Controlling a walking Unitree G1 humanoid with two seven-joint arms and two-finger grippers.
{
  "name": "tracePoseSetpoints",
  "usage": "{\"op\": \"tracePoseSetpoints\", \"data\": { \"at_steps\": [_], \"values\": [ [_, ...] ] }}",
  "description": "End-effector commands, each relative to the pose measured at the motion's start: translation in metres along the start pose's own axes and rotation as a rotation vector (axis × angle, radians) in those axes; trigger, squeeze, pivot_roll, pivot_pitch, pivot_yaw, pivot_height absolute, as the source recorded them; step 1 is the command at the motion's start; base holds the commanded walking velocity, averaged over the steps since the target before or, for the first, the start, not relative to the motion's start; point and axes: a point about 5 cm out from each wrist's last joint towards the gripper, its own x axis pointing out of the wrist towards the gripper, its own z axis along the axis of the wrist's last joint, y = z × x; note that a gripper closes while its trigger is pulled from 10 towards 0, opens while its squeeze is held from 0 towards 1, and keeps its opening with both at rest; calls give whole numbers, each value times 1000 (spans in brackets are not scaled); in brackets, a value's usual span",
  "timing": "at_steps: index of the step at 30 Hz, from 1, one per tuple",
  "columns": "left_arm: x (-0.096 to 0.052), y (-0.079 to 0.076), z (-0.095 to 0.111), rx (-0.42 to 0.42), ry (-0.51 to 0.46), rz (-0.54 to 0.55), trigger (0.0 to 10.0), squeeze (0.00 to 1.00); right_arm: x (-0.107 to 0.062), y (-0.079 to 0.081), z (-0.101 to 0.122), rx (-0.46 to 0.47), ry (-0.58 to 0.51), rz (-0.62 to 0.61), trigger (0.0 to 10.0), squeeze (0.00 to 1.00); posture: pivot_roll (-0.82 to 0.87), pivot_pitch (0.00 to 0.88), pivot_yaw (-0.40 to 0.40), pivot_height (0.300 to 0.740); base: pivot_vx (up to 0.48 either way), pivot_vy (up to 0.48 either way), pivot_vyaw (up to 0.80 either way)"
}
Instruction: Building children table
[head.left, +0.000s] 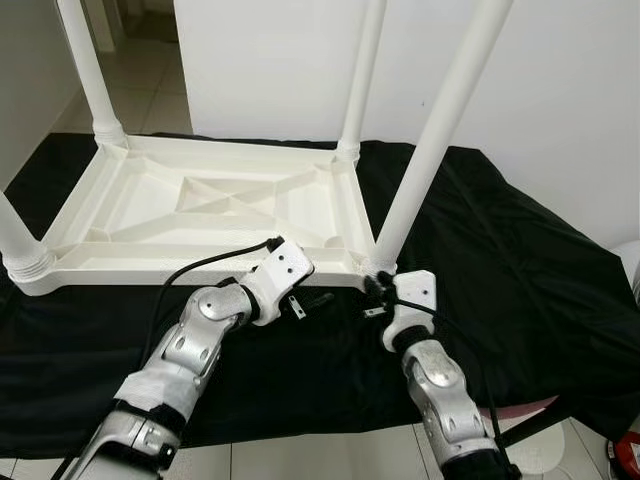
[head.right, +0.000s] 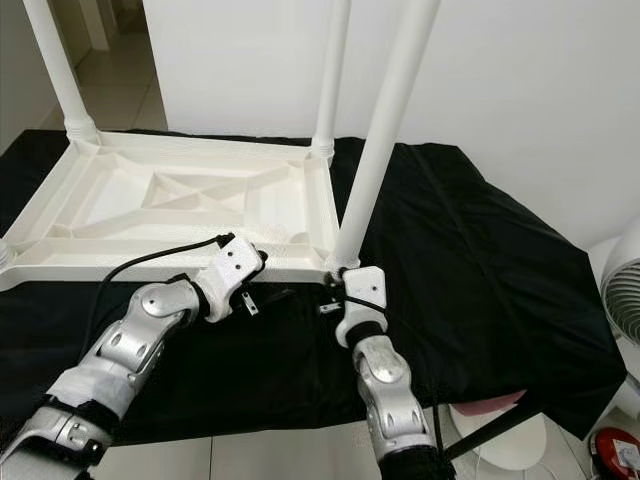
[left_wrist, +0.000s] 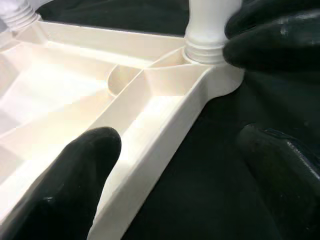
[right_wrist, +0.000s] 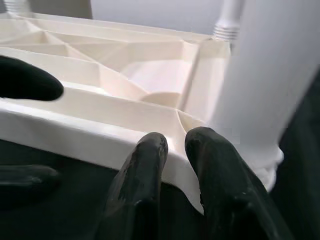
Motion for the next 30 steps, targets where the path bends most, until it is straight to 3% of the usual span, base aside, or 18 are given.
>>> {"op": "tracePoseSetpoints", "data": {
  "at_steps": [1, 7, 10, 15, 25, 28, 29, 30],
  "values": [
    [-1, 19, -8, -4, 53, 410, 10000, 0, 3, -4, 1, 9, 6, 3, 10000, 0, 53, 0, -88, 740, 0, 0, 0],
    [3, 25, -15, -15, 118, 443, 10000, 0, 13, -10, 13, 13, -40, 15, 10000, 0, 54, 1, -90, 740, 0, 0, 0],
    [2, 35, -26, -12, 211, 498, 10000, 0, 15, -37, 23, 11, -75, -84, 10000, 0, 53, 11, -89, 740, 0, 0, 0],
    [-1, 40, -30, -6, 247, 528, 10000, 0, 11, -47, 22, 23, -69, -144, 10000, 0, 45, 19, -83, 740, 0, 0, 0],
    [-8, 50, -47, -15, 357, 589, 10000, 0, 7, -50, 18, 45, -63, -167, 10000, 0, 33, 29, -71, 740, 0, 0, 0],
    [-16, 52, -58, -70, 395, 593, 10000, 0, 6, -50, 18, 45, -67, -175, 10000, 0, 30, 37, -66, 740, 0, 0, 0],
    [-19, 51, -63, -89, 414, 599, 4588, 0, 5, -51, 18, 45, -68, -180, 10000, 0, 32, 40, -68, 740, 0, 0, 0],
    [-20, 51, -66, -99, 424, 602, 0, 0, 5, -52, 19, 46, -69, -183, 10000, 0, 32, 40, -68, 740, 0, 0, 0]
  ]
}}
